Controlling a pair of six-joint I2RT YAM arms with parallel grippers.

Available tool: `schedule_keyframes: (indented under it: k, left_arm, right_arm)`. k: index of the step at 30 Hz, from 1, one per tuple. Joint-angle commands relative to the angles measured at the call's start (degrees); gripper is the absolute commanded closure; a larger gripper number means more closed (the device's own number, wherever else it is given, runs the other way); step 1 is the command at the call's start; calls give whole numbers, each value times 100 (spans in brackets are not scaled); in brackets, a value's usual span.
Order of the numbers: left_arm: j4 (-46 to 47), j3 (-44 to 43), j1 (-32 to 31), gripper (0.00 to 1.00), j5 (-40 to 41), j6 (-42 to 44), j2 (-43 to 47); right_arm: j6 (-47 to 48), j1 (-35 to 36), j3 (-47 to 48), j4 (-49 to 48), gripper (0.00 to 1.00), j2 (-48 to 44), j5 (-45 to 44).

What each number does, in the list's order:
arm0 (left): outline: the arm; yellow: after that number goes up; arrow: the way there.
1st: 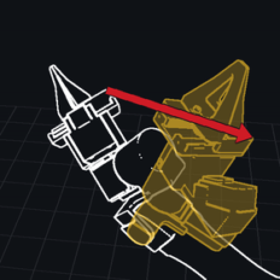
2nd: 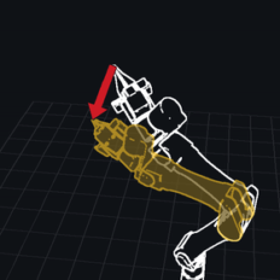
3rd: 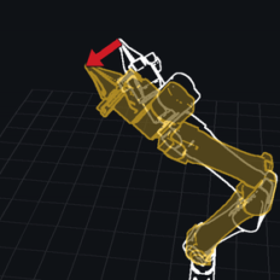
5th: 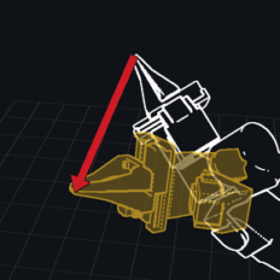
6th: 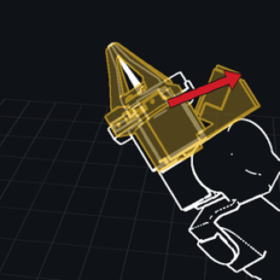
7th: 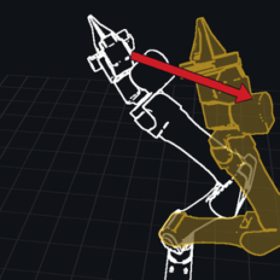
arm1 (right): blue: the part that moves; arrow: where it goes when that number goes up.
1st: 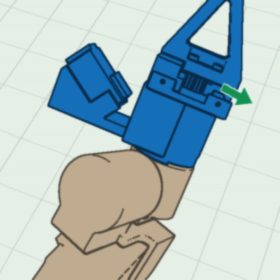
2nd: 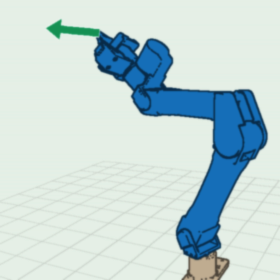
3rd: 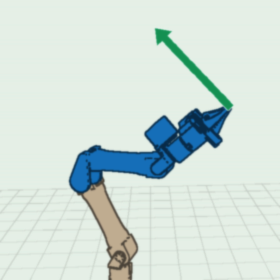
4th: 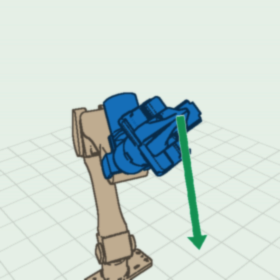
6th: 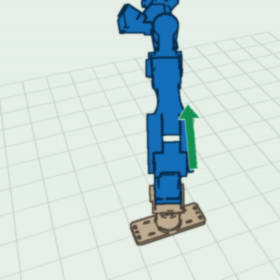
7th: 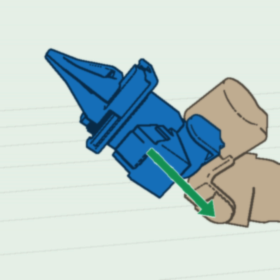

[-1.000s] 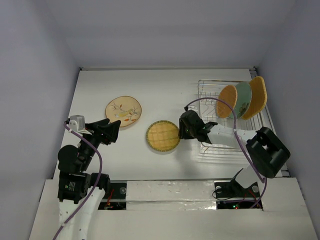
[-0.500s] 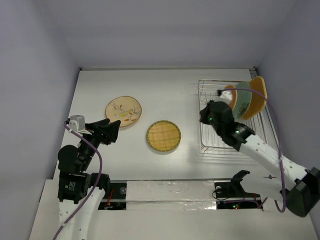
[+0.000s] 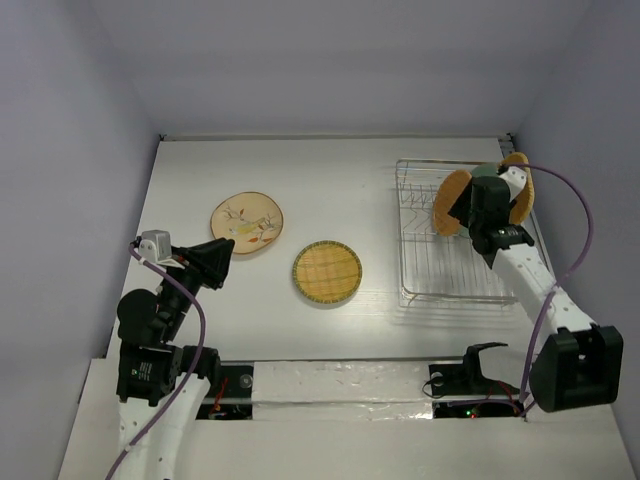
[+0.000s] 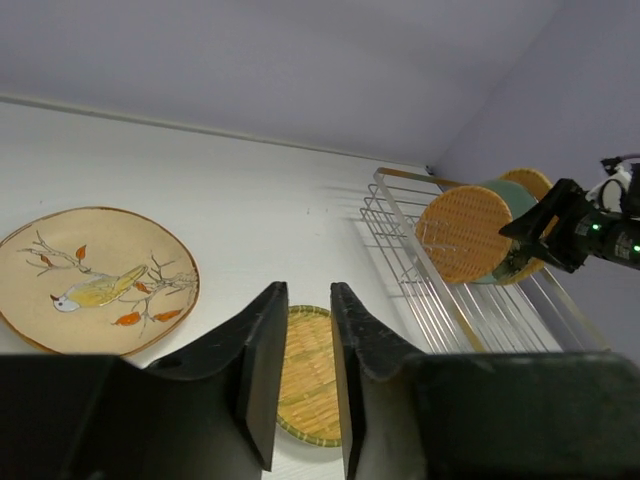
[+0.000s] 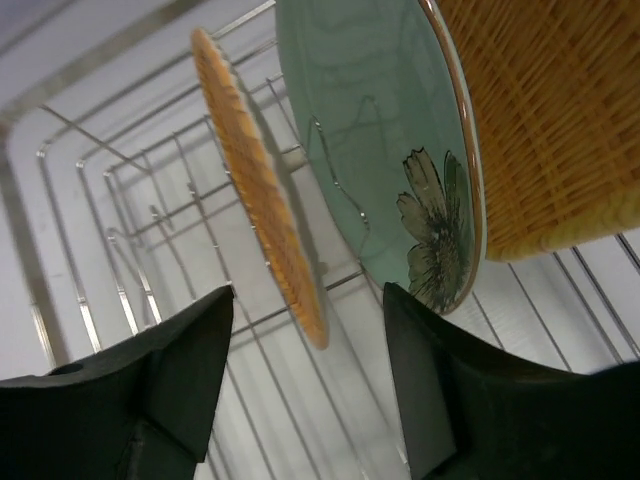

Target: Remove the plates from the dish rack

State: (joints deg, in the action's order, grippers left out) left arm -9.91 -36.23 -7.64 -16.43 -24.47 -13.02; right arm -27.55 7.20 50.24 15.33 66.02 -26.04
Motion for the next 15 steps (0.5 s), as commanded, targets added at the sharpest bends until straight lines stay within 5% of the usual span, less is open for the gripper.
schedule_keyframes:
  k: [1, 12, 15]
  left_arm:
    - [227, -16, 34, 78, 8, 12, 10]
    - [253, -7, 34, 76, -45, 21, 18]
    - [244, -16, 34, 76, -36, 30, 10]
  right_arm:
    - [180, -281, 425, -514, 39, 402, 495]
    - [514, -333, 856, -759, 61, 1272, 469]
    - [488, -333, 856, -751, 80, 1379, 504]
